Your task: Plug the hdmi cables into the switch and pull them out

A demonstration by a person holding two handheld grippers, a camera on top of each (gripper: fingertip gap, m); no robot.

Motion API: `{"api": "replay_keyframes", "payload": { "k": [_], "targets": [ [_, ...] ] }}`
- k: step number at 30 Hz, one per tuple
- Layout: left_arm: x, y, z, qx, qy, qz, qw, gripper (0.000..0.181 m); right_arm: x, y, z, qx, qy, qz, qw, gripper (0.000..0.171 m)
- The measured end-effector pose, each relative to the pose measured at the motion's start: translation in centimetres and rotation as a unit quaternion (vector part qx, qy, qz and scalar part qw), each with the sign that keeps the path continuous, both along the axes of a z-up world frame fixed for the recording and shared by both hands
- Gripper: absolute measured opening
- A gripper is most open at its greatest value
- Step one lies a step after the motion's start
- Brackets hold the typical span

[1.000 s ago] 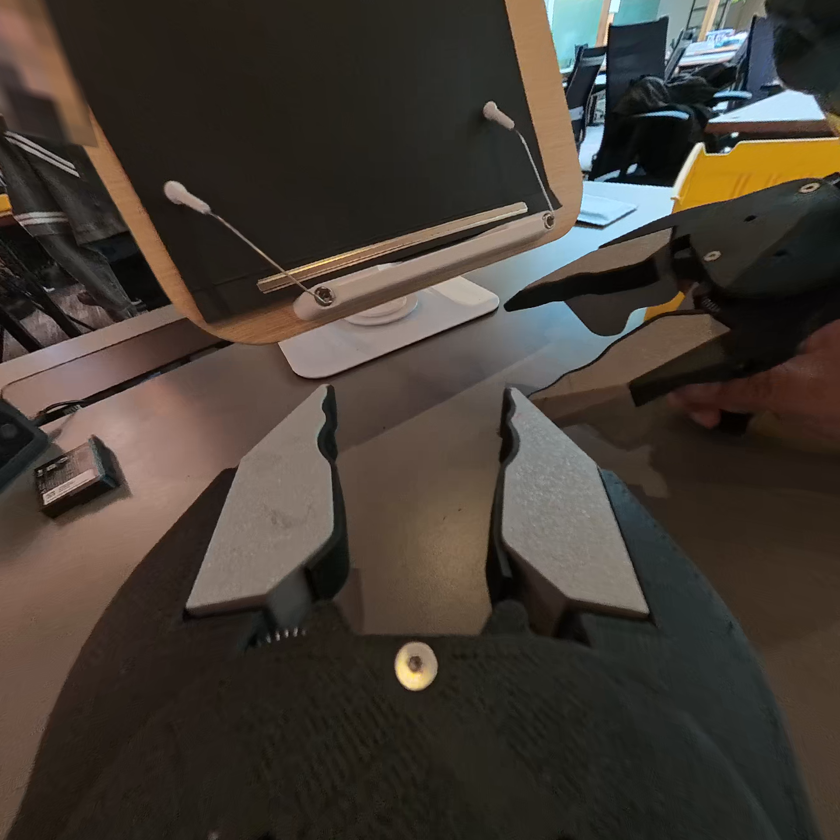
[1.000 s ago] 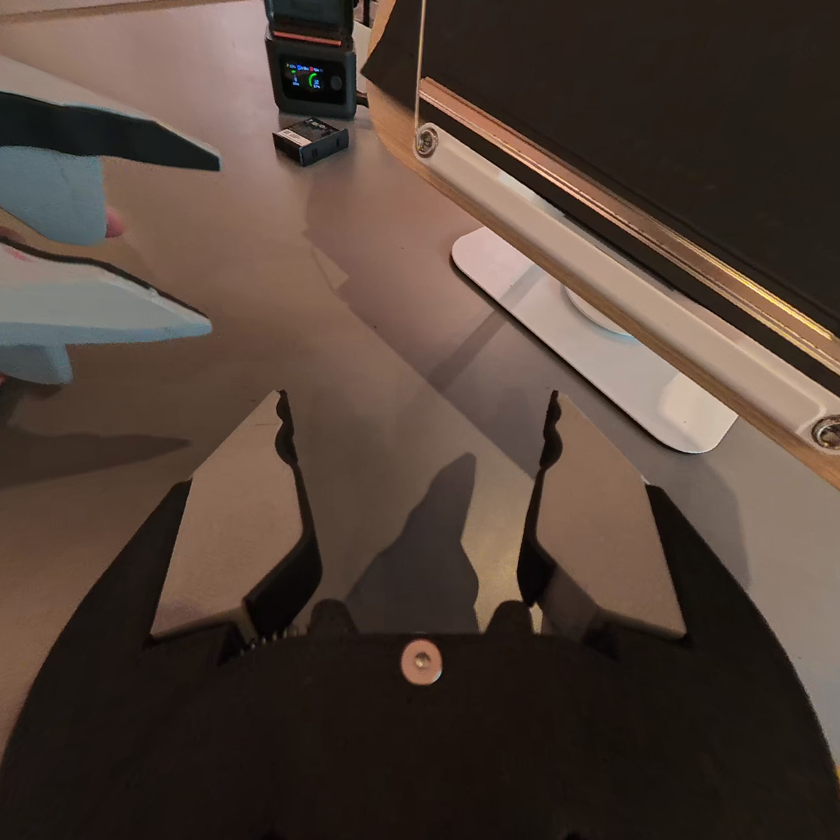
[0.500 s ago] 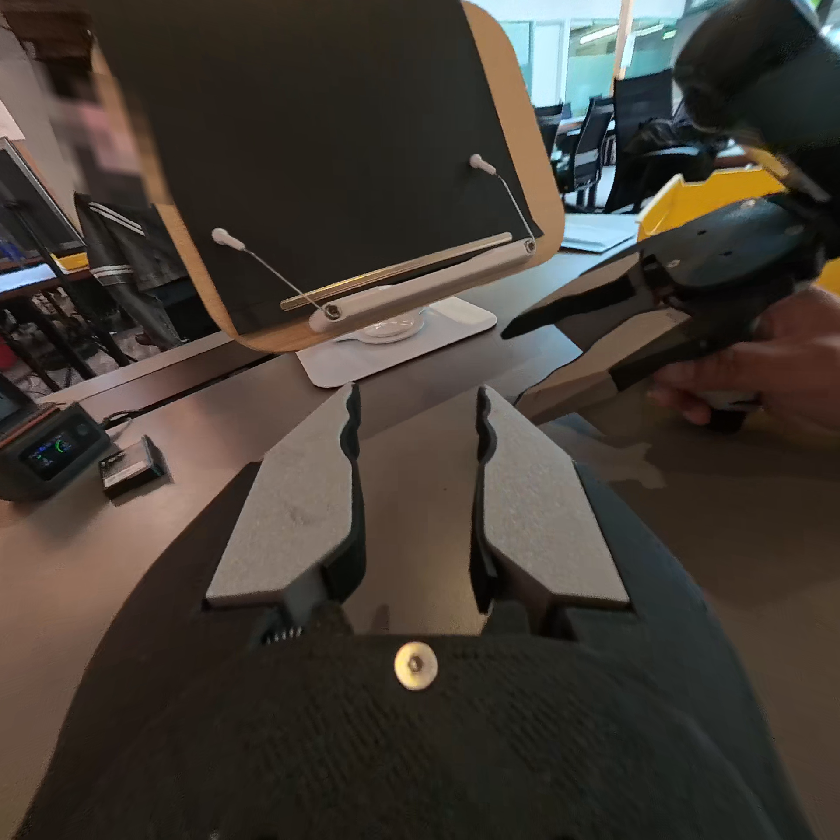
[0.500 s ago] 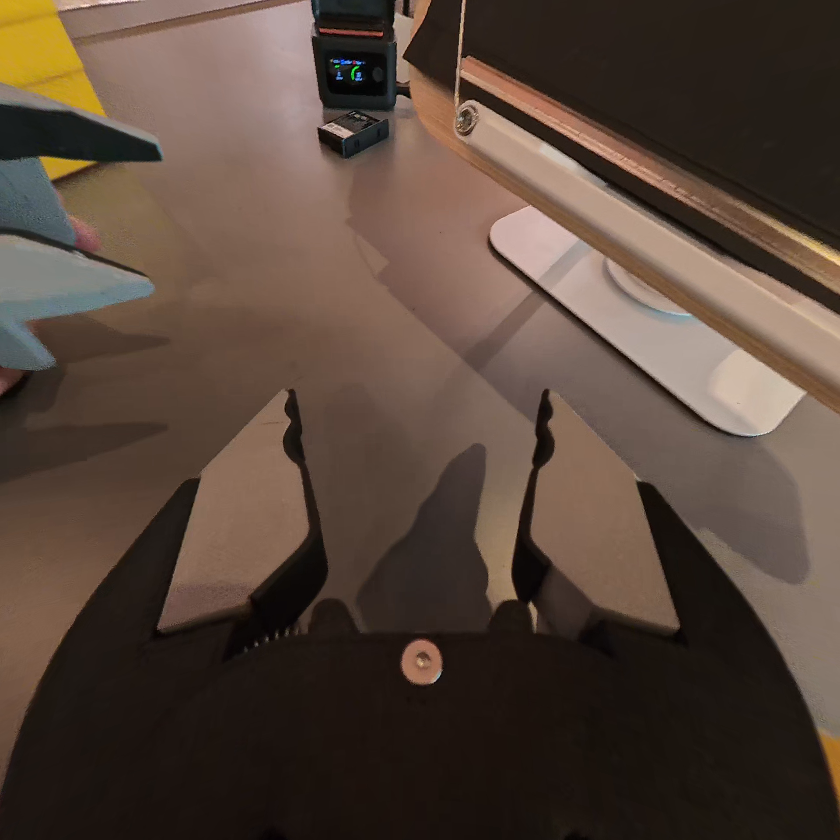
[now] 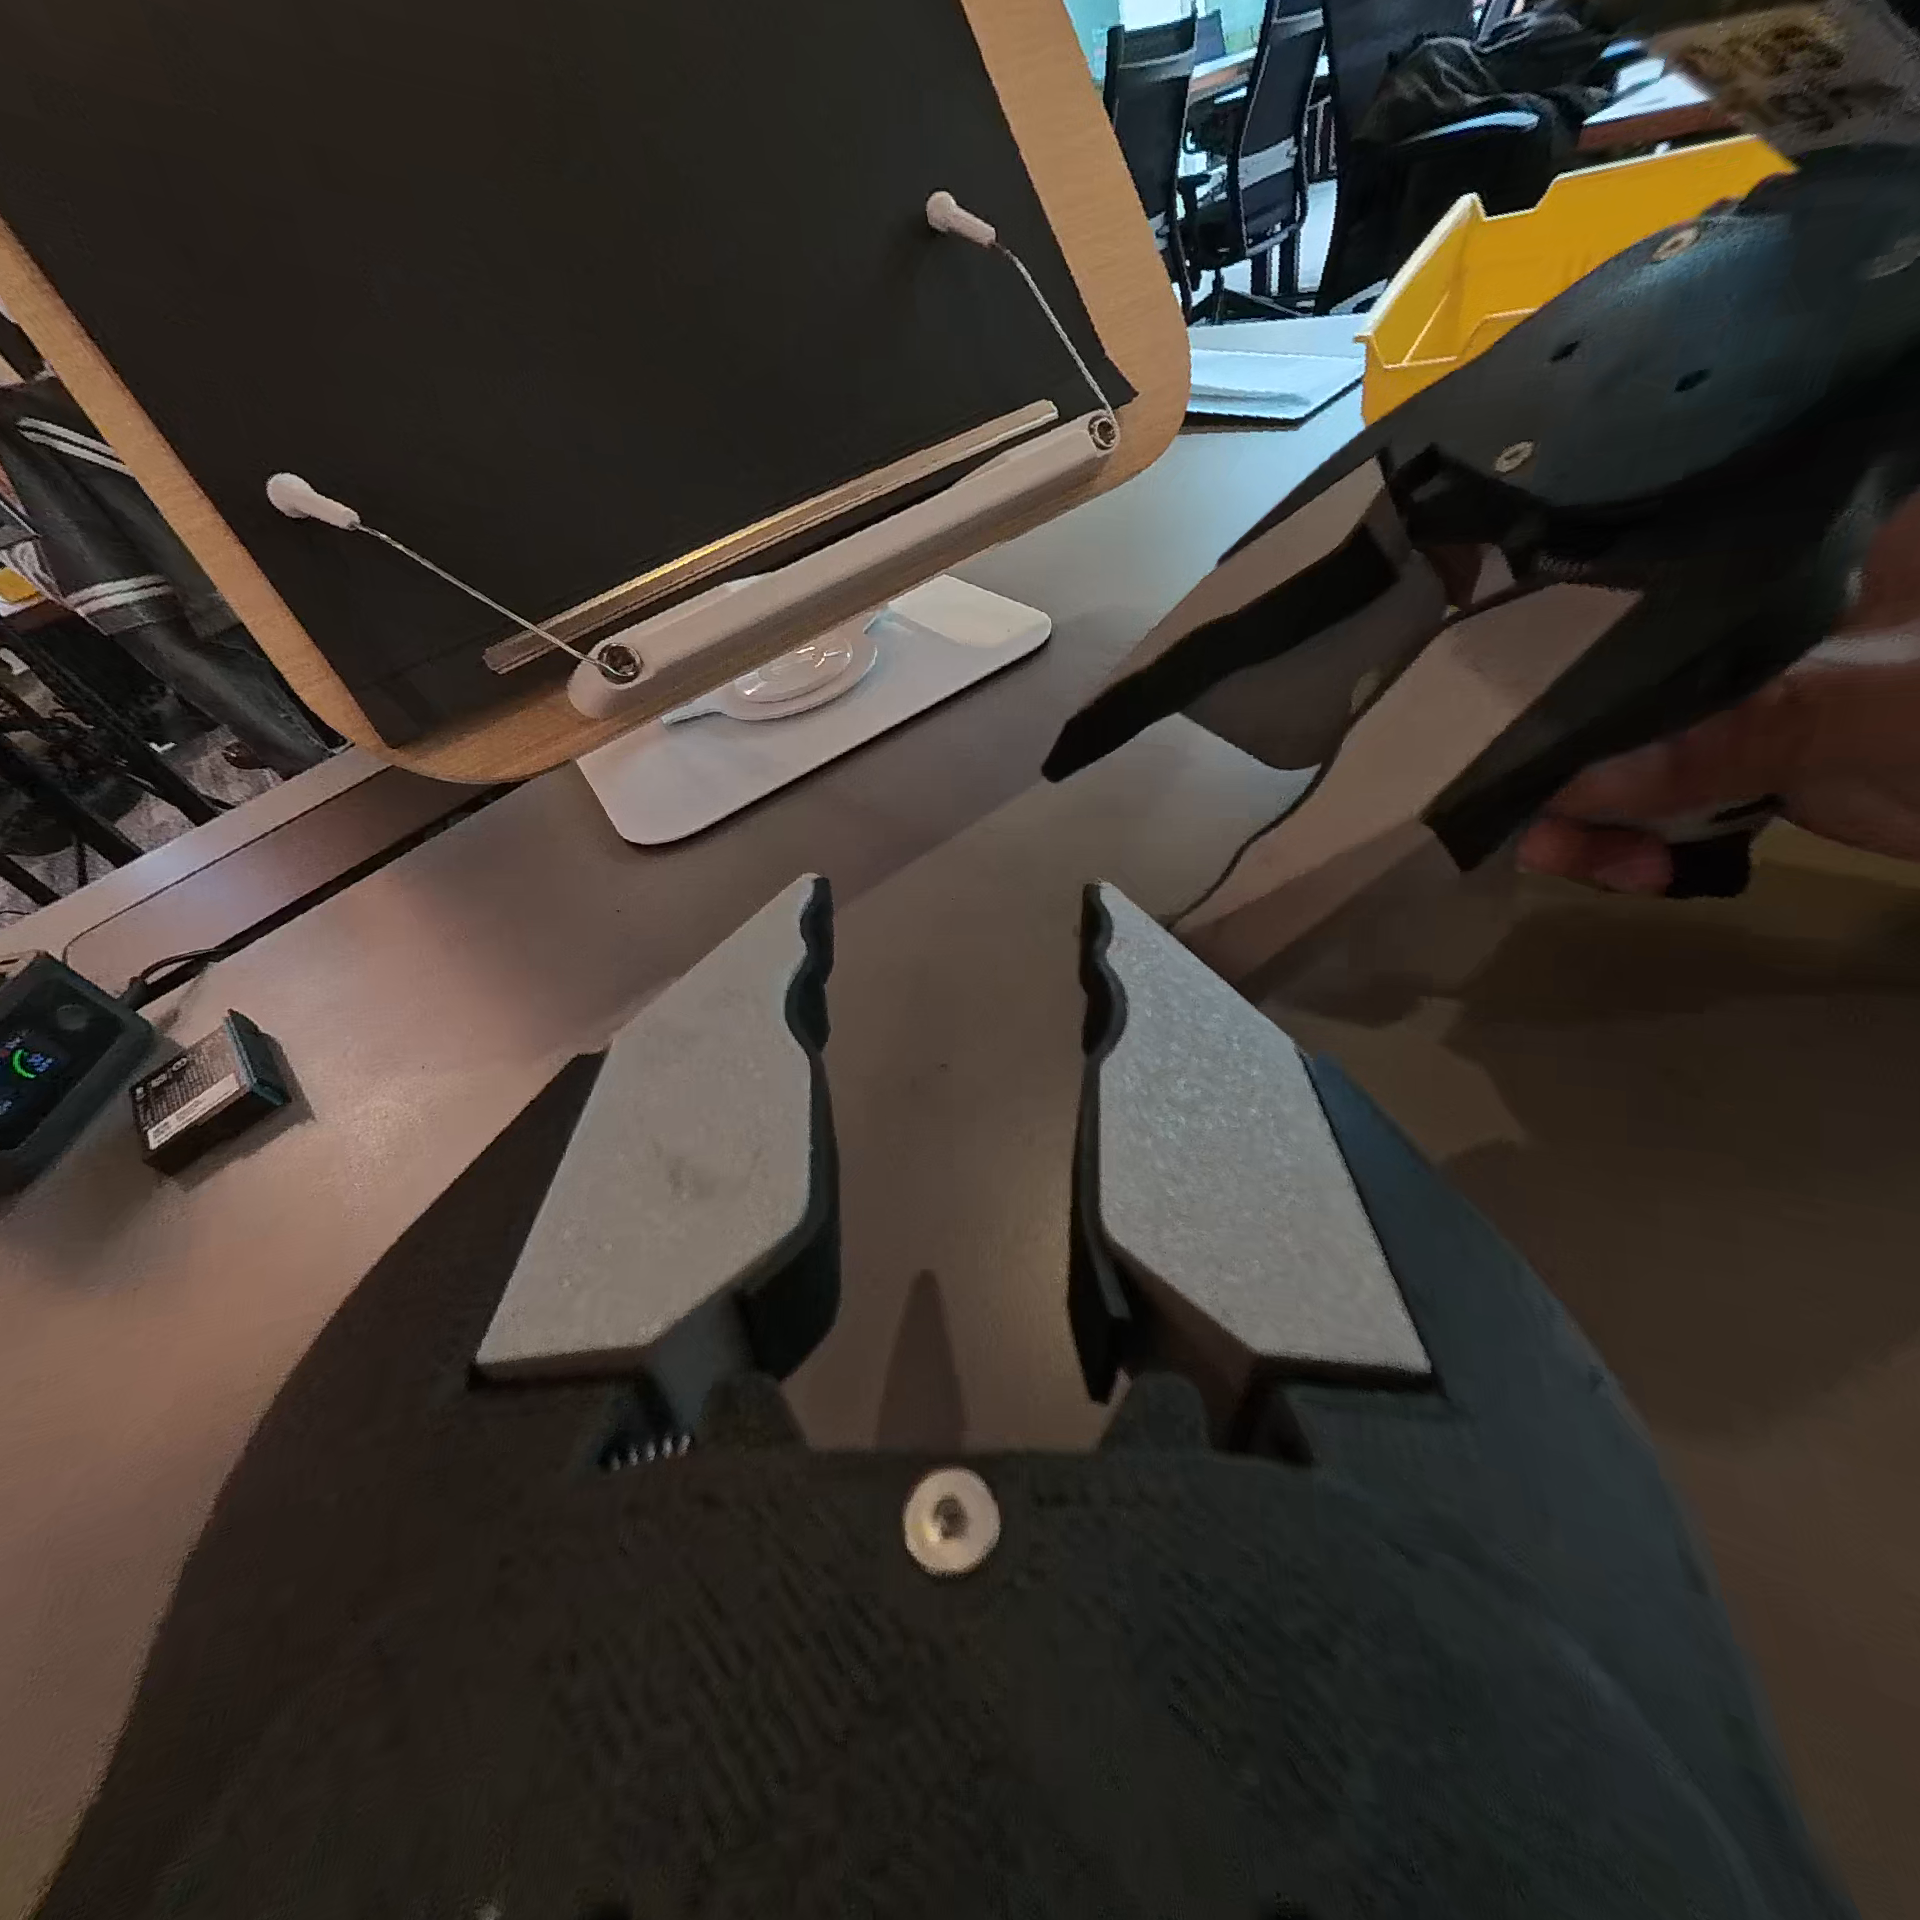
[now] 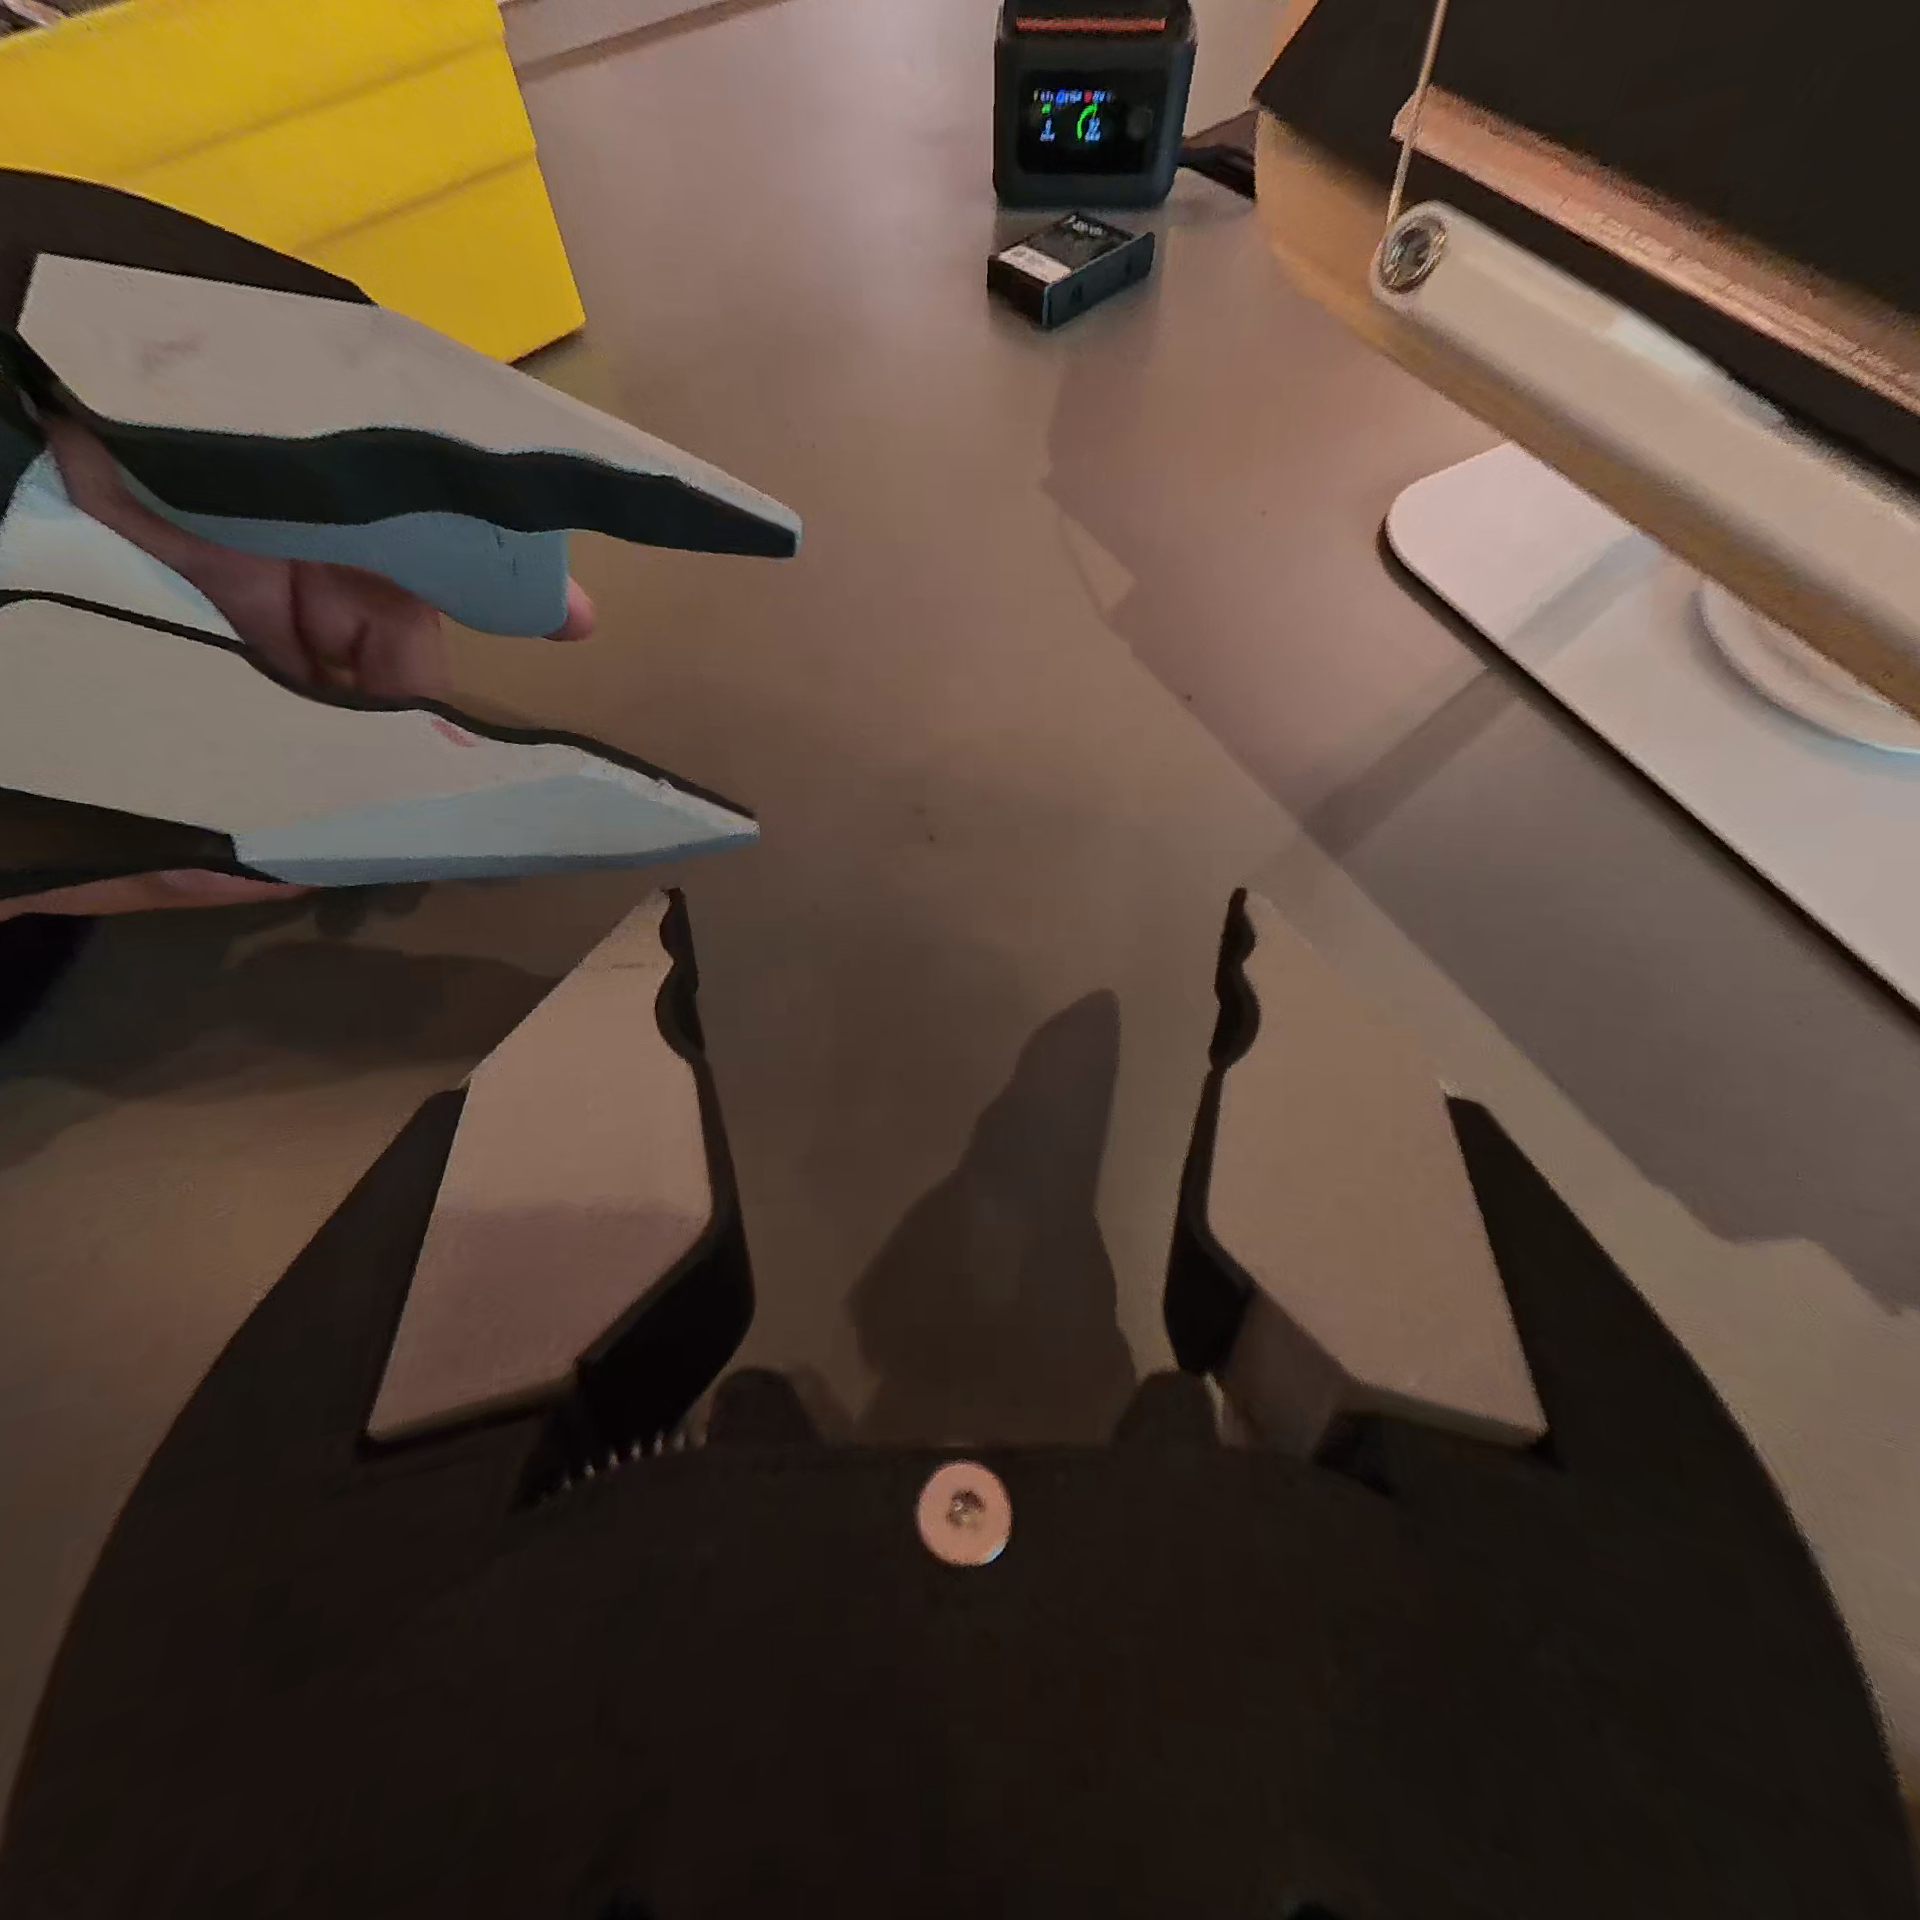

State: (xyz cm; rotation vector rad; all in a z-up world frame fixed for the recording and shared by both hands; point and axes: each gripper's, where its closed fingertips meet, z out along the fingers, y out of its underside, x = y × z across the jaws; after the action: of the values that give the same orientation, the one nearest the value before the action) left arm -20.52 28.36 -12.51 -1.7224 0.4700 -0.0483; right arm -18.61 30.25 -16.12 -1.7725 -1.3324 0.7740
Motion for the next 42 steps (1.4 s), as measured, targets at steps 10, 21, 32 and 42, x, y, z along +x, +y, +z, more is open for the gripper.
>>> {"api": "replay_keyframes", "payload": {
  "k": [10, 21, 32, 42],
  "targets": [
    [0.4, -0.3, -0.5, -0.002, 0.034, -0.003, 0.999, 0.047, -0.7, -0.3, -1.1, -0.001, -0.005, 0.005, 1.0, 0.097],
    [-2.4, -12.7, 4.5, -0.055, 0.098, 0.039, 0.993, 0.054, -0.9, -0.5, -1.0, -0.046, 0.014, 0.023, 0.999, 0.086],
    [-27.8, -25.7, 8.2, -0.243, 0.361, 0.263, 0.861, 0.042, -1.3, -1.0, -1.2, -0.037, 0.005, 0.031, 0.999, 0.086],
    [-32.7, -24.9, 11.8, -0.26, 0.397, 0.318, 0.821, 0.003, -1.3, -0.9, -1.2, -0.051, 0.01, 0.033, 0.998, 0.084]
  ]
}}
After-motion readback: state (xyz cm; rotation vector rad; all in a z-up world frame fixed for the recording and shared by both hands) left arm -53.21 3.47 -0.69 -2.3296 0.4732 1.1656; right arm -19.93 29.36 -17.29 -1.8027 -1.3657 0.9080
